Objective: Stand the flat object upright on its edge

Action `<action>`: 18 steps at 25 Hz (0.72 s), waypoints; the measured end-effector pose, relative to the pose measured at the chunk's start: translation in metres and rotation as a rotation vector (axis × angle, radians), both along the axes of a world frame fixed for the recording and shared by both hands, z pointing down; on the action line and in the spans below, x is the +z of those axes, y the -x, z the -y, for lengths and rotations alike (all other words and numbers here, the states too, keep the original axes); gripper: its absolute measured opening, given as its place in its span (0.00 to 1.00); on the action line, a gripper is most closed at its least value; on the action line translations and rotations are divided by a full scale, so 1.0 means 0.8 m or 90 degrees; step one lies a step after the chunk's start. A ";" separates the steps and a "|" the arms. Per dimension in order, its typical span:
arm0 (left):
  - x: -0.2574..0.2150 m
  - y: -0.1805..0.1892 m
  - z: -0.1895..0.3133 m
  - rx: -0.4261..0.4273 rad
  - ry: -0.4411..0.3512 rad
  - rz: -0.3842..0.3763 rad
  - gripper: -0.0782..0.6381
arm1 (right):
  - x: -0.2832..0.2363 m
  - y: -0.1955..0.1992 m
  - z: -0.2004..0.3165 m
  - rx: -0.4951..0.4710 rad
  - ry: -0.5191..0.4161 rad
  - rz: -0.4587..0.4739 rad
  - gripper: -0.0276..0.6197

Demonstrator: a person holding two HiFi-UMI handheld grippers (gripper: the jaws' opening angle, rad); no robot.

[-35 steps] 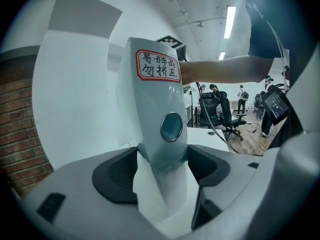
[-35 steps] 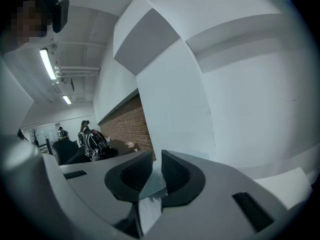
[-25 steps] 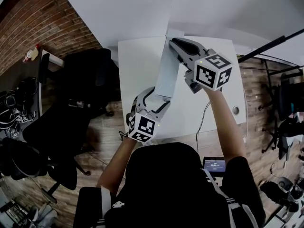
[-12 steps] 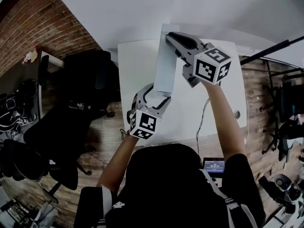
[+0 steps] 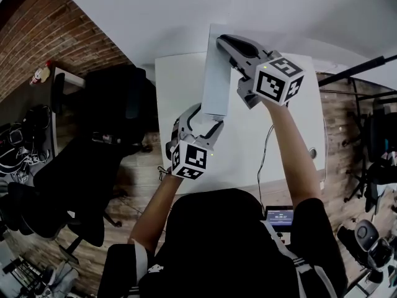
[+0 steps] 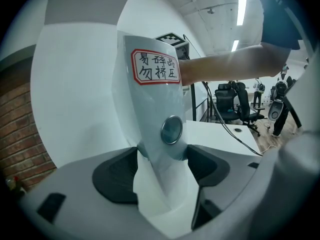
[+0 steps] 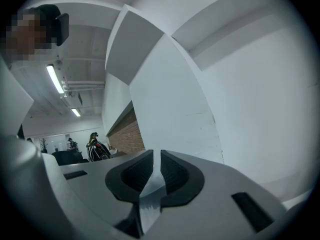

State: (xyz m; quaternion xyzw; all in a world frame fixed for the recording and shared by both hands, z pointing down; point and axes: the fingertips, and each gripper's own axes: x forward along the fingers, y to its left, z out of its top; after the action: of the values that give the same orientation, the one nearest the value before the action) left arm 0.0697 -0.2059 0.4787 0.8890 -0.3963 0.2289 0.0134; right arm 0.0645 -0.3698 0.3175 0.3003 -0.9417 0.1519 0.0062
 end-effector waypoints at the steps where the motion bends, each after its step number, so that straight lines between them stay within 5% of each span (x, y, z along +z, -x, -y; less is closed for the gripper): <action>1: 0.000 0.001 0.003 -0.002 -0.002 0.005 0.56 | 0.000 0.000 0.003 -0.001 -0.001 0.004 0.15; 18: -0.003 -0.004 0.047 -0.045 -0.026 0.009 0.56 | -0.001 0.011 0.047 -0.041 -0.018 0.034 0.15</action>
State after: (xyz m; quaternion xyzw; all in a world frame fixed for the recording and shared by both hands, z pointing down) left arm 0.0725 -0.2436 0.4766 0.8729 -0.4320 0.2269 0.0006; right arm 0.0553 -0.4075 0.3167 0.2659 -0.9527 0.1464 -0.0183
